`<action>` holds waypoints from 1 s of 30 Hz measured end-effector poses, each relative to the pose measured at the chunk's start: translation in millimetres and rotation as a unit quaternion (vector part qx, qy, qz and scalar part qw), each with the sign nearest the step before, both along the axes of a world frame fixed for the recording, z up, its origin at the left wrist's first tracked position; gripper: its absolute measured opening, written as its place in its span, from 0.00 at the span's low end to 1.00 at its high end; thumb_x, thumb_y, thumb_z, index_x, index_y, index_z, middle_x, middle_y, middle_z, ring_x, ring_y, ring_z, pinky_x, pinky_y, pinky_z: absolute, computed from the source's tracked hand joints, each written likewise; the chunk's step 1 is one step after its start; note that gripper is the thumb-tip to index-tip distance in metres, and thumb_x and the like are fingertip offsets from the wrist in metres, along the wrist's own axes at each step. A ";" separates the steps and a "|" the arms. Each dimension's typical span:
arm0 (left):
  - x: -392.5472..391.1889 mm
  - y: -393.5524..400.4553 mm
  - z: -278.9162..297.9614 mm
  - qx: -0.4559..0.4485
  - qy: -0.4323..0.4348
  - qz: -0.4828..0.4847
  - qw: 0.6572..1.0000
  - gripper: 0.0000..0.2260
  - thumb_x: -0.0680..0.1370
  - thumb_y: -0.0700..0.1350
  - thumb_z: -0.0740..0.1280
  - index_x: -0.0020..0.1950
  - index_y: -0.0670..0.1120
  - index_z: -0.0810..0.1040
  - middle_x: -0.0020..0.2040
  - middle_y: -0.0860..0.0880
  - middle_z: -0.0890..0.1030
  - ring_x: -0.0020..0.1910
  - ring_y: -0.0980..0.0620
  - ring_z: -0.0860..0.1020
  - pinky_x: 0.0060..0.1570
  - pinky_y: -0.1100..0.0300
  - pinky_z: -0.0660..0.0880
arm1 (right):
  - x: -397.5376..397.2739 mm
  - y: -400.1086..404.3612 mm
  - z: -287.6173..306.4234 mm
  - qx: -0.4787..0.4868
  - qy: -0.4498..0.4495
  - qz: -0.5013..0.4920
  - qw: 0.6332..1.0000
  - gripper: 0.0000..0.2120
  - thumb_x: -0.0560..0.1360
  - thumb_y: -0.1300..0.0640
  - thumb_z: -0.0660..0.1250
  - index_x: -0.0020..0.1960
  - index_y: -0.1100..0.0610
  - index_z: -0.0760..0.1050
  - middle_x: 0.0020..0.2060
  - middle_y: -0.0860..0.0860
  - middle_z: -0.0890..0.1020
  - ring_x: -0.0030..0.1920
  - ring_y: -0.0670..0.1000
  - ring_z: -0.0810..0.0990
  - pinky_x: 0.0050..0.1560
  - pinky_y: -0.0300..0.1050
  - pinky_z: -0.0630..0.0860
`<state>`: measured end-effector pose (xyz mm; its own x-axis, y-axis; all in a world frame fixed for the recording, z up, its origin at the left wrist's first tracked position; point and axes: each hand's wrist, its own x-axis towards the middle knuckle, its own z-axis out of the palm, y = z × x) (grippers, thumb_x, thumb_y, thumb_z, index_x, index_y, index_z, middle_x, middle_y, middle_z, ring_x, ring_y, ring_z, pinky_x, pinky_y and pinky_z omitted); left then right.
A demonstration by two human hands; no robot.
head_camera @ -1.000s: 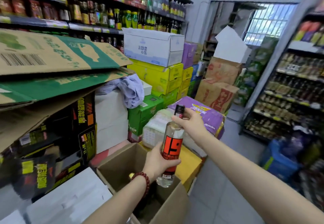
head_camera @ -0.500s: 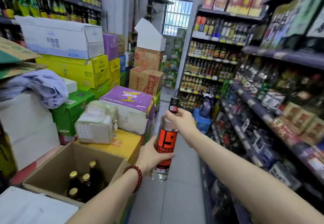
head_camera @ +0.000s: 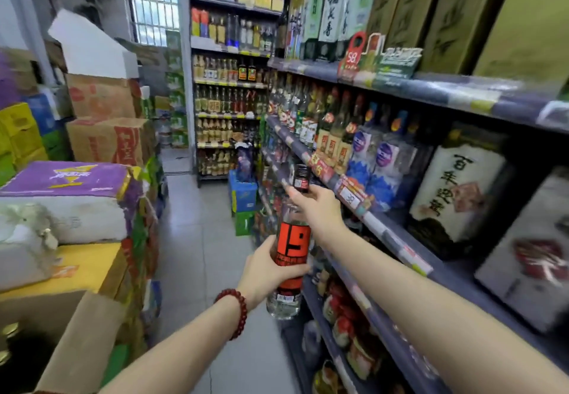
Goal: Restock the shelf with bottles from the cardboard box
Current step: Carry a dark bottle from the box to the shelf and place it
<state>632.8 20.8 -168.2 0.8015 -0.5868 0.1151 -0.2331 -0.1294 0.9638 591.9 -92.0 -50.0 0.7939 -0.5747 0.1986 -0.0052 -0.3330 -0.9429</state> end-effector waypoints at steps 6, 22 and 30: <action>-60.5 -45.8 16.0 -0.010 -0.026 -0.119 0.993 0.22 0.57 0.60 0.78 0.48 0.64 0.77 0.45 0.62 0.84 0.45 0.64 0.82 0.47 0.63 0.78 | -84.4 -35.7 15.4 -0.056 -0.012 -0.135 0.989 0.09 0.74 0.49 0.70 0.46 0.54 0.81 0.42 0.53 0.85 0.43 0.51 0.82 0.48 0.47 0.77; -291.7 -68.2 23.2 0.012 -0.018 -0.408 0.913 0.23 0.60 0.57 0.79 0.52 0.58 0.77 0.46 0.60 0.84 0.46 0.64 0.81 0.51 0.61 0.77 | -361.5 -22.4 10.0 -0.025 -0.007 -0.402 0.915 0.05 0.72 0.51 0.71 0.40 0.50 0.80 0.40 0.50 0.83 0.49 0.54 0.83 0.54 0.59 0.79; -410.5 -53.9 11.4 0.014 -0.044 -0.472 0.880 0.23 0.61 0.57 0.79 0.52 0.61 0.75 0.45 0.63 0.83 0.45 0.70 0.79 0.42 0.72 0.72 | -491.4 11.1 -3.0 -0.042 -0.002 -0.470 0.882 0.04 0.72 0.50 0.71 0.40 0.50 0.80 0.42 0.53 0.85 0.48 0.54 0.84 0.52 0.58 0.80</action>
<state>222.2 -33.1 -156.8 -0.0568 -0.9903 0.1269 -0.3241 0.1385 0.9358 100.6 -80.8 -53.1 -0.0255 -0.9614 0.2739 -0.3131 -0.2526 -0.9155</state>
